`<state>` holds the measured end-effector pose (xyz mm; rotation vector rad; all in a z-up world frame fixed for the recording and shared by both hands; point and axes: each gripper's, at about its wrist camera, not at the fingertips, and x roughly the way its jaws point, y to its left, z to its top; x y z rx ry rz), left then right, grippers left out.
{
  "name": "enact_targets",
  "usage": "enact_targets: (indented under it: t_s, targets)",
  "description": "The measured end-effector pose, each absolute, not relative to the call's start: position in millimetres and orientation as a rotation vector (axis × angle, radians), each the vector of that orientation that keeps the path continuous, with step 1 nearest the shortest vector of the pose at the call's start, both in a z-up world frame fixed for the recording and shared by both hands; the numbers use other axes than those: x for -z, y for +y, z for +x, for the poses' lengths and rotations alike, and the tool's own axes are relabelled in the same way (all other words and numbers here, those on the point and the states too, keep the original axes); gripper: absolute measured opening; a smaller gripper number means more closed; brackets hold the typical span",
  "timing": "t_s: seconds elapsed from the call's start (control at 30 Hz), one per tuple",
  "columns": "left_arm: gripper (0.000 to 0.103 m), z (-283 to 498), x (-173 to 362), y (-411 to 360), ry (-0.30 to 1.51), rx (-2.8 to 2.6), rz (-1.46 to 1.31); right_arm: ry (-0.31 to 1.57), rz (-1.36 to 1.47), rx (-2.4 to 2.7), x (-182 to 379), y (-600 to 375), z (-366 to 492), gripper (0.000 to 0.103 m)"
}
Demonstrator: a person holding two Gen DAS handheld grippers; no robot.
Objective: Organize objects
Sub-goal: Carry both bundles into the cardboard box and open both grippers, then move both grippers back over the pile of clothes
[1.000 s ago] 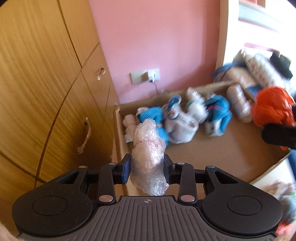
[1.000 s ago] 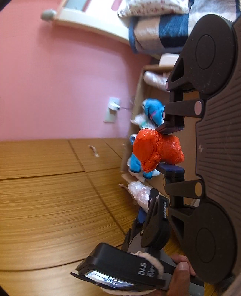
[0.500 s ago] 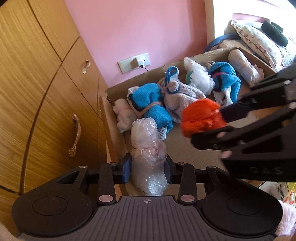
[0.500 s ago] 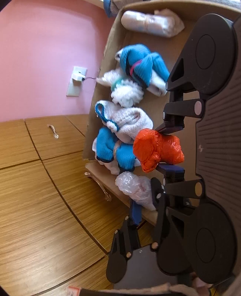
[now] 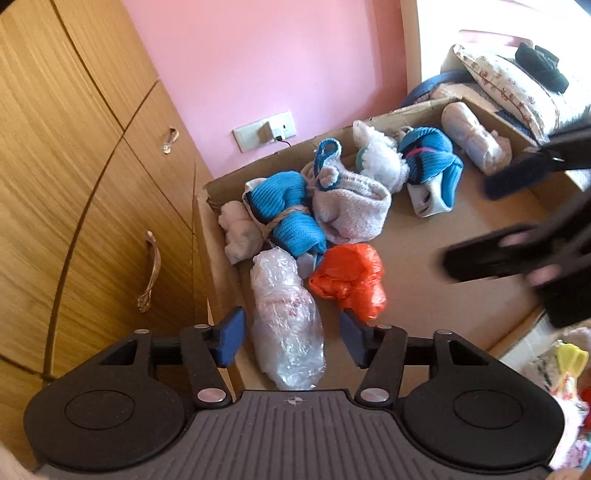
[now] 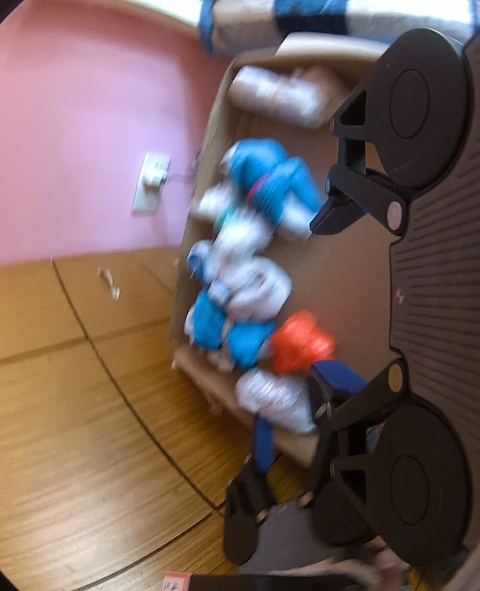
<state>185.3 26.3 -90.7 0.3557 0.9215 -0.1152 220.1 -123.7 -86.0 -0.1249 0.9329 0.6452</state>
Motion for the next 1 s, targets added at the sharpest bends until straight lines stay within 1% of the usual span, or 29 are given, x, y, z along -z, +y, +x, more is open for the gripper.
enact_targets:
  t_s: [0.13, 0.2, 0.27, 0.33, 0.4, 0.63, 0.8, 1.0]
  targets:
    - [0.068, 170, 81, 17, 0.909, 0.144, 0.334, 0.999, -0.133, -0.554, 99, -168, 204, 0.077]
    - [0.073, 162, 83, 9, 0.911, 0.169, 0.344, 1.028, -0.147, -0.519, 107, -180, 197, 0.077]
    - [0.073, 160, 90, 2, 0.939, 0.199, 0.349, 1.033, -0.126, -0.502, 111, -188, 190, 0.079]
    - [0.07, 161, 101, 1, 0.988, 0.208, 0.327, 1.05, -0.107, -0.485, 112, -191, 186, 0.081]
    - [0.07, 164, 105, 4, 1.021, 0.198, 0.294, 1.062, -0.108, -0.475, 113, -190, 178, 0.084]
    - [0.072, 150, 106, 7, 1.04, 0.19, 0.3, 1.064, -0.044, -0.455, 109, -193, 156, 0.086]
    - [0.074, 138, 105, 12, 1.037, 0.169, 0.296, 1.053, -0.015, -0.44, 108, -193, 144, 0.086]
    - [0.075, 126, 89, 18, 0.98, 0.142, 0.236, 0.994, -0.008, -0.466, 96, -194, 134, 0.086]
